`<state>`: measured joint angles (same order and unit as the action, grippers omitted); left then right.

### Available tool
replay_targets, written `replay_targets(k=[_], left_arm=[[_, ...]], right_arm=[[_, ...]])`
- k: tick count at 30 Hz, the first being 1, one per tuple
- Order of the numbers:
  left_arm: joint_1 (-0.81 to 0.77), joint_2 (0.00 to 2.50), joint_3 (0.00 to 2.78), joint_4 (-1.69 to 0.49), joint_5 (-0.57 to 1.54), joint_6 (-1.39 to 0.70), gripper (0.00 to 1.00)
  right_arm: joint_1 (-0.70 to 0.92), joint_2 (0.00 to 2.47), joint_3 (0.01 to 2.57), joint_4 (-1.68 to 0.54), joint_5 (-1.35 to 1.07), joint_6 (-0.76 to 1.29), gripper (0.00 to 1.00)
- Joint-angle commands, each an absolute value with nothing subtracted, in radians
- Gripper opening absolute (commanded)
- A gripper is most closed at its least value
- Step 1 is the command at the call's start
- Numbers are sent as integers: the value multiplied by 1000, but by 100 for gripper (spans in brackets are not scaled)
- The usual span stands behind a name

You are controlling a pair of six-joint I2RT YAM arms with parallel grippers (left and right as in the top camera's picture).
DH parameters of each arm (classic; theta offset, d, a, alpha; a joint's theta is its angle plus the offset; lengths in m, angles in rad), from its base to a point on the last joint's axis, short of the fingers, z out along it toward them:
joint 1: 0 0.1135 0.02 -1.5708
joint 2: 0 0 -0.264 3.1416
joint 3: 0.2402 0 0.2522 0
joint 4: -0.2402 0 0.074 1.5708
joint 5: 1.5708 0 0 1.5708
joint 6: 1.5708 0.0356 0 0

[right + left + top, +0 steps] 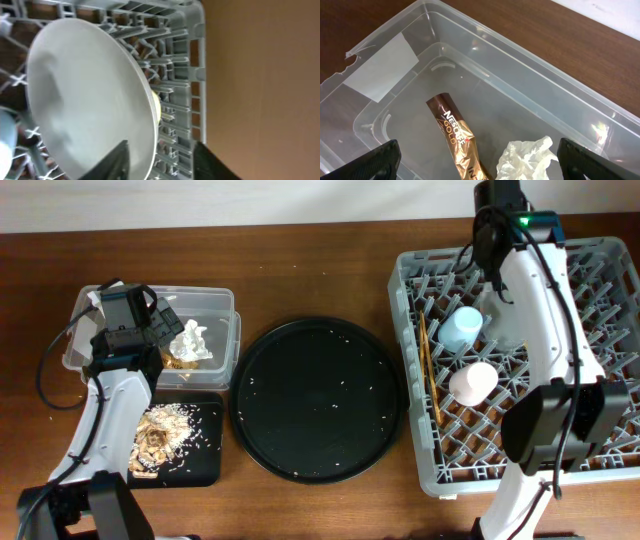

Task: Sort waste into correct bins and load items into the dishwasher rack
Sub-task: 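Lift the white plate into the rack and stand it upright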

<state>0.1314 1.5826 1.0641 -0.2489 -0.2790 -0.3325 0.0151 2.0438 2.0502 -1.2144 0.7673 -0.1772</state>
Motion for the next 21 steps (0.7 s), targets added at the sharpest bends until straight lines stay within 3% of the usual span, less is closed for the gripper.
replay_targets(k=[1,4,7,8,9,21], left_arm=[[134,1587,1071,-247,-276,-328,99],[134,1587,1071,-247,-276,-328,99],[134,1587,1071,-247,-276,-328,99],[134,1587,1071,-247,-276,-328,99],[134,1587,1071,-247,-276,-328,99],[134,1587,1071,-247,-276,-328,99]], right_arm=[[13,2053,2052,-1222,702,-168,66],[13,2040,2052,-1225,627,-122,72],[13,1968,2054,-1218,78,-123,75],[13,1949,2054,-1219,-172,-123,94],[14,1948,2054,-1223,-459,-123,98],[13,1950,2054,-1222,-512,-123,98]])
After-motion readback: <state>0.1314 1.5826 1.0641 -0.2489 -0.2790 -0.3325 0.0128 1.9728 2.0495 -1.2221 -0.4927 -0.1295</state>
